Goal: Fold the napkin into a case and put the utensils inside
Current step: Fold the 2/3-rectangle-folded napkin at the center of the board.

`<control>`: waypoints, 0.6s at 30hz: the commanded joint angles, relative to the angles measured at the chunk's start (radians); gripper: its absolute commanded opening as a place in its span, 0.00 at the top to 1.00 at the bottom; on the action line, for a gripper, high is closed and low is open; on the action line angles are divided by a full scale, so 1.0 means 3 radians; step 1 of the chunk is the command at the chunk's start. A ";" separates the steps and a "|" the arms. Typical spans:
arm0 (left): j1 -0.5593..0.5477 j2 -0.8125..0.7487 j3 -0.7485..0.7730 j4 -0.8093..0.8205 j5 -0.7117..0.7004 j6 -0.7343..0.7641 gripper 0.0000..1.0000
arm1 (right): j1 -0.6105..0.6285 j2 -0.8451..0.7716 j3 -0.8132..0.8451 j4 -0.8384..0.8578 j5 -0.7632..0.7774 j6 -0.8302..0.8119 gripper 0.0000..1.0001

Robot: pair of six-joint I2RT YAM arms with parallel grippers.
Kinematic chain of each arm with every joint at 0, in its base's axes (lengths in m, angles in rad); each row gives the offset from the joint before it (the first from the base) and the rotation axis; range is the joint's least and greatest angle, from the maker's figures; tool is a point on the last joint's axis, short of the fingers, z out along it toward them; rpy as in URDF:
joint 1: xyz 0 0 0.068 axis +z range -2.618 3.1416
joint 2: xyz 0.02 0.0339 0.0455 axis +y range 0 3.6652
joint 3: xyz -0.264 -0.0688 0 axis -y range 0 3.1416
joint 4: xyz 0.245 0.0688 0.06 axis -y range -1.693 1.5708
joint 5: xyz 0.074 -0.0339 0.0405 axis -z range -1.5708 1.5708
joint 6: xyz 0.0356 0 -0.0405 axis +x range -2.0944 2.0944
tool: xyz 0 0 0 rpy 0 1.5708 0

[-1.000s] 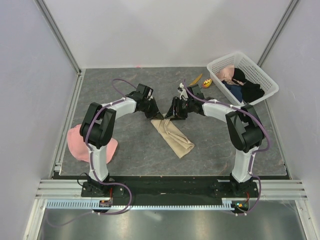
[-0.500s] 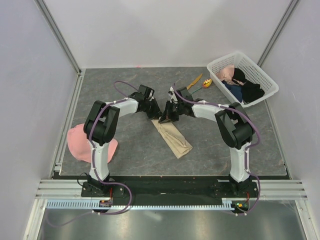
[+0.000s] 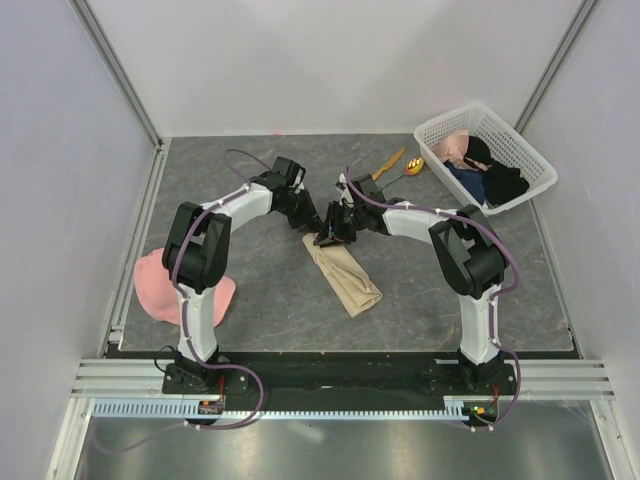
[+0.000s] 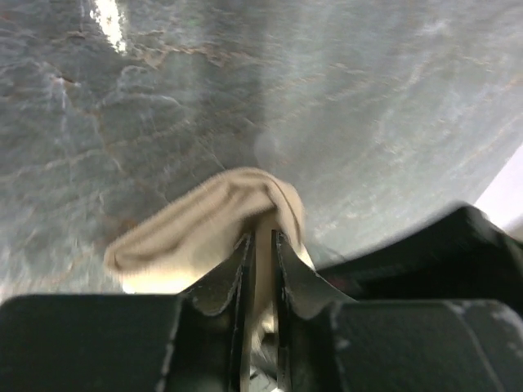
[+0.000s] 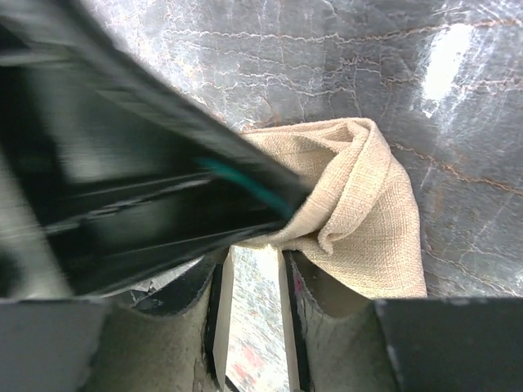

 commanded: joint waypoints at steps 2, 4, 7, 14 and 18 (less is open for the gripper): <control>0.0089 -0.0323 0.0344 -0.0416 -0.0010 0.0311 0.77 | 0.0022 -0.0169 -0.0069 0.0088 -0.0049 -0.0043 0.63; 0.0094 -0.0349 0.0405 -0.0498 -0.0025 0.0383 0.72 | 0.0022 -0.0179 -0.0090 0.0098 -0.0070 -0.0058 0.62; 0.0094 -0.0369 0.0416 -0.0519 0.0056 0.0439 0.66 | 0.0017 -0.0200 -0.0105 0.0180 -0.0121 -0.0043 0.59; 0.0074 -0.0518 0.0339 -0.0621 -0.0020 0.0582 0.59 | -0.0049 -0.0501 -0.0064 0.0017 -0.0239 -0.0033 0.41; 0.0002 -0.0513 0.0365 -0.0697 -0.0153 0.0695 0.51 | -0.0157 -0.0726 -0.0192 -0.0218 -0.0351 -0.0089 0.40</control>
